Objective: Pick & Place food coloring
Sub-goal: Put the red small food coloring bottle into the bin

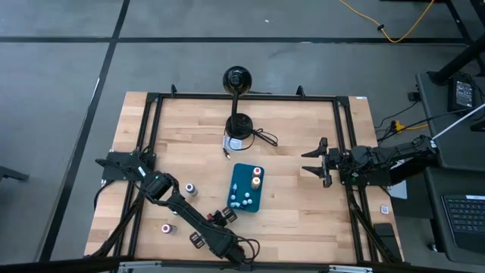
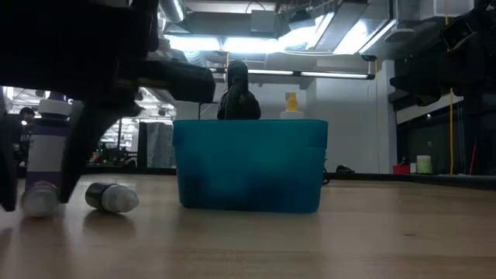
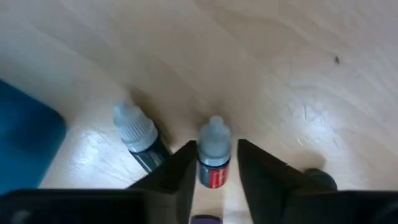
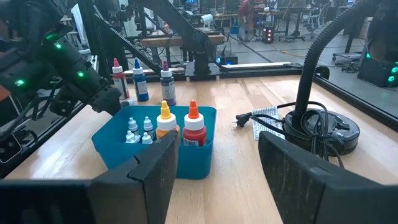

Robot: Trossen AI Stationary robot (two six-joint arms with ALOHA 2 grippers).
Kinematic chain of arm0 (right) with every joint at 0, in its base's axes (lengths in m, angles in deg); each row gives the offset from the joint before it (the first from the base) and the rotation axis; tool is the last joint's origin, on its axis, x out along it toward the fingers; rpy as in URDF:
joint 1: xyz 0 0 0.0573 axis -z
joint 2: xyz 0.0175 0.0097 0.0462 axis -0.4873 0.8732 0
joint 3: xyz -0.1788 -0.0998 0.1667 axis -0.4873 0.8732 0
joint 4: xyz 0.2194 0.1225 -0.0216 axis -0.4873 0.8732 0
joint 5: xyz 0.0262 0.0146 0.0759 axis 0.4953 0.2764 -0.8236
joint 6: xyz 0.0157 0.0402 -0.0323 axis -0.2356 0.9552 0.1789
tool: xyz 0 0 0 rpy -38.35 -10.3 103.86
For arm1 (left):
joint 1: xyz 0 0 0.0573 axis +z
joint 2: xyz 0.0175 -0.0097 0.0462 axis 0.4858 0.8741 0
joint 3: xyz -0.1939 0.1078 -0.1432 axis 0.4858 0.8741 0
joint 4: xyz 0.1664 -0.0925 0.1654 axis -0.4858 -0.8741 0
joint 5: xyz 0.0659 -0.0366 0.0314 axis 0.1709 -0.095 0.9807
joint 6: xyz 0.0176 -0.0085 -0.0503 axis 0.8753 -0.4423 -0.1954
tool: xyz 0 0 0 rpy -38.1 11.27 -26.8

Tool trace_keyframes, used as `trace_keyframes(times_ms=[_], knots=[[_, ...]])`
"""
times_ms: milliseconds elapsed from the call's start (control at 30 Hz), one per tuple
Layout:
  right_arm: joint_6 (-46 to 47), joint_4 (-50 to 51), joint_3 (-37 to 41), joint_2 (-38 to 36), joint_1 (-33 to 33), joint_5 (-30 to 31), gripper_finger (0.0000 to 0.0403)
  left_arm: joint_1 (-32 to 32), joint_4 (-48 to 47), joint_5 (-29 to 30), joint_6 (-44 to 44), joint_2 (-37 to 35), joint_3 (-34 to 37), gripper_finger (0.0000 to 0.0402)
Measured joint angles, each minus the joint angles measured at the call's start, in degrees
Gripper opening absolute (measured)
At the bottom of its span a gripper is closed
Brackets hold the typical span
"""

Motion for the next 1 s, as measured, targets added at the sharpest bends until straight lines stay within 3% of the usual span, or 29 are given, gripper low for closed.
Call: trace_keyframes(times_ms=[267,733,900,1000], knots=[[0.0,0.0,0.0,0.0,0.0,0.0,0.0223,-0.5,-2.0,-0.6,-4.8,-1.3,0.0,0.004],[0.0,0.0,0.0,0.0,0.0,0.0,0.0223,-0.5,-1.9,-6.5,-9.6,-4.0,0.0,0.0006],[0.0,0.0,0.0,0.0,0.0,0.0,0.0223,-0.5,-1.9,-15.9,-14.4,-4.1,0.0,0.0007],[0.0,0.0,0.0,0.0,0.0,0.0,0.0223,-0.6,-1.9,-17.0,-17.0,-4.1,0.0,0.0021]])
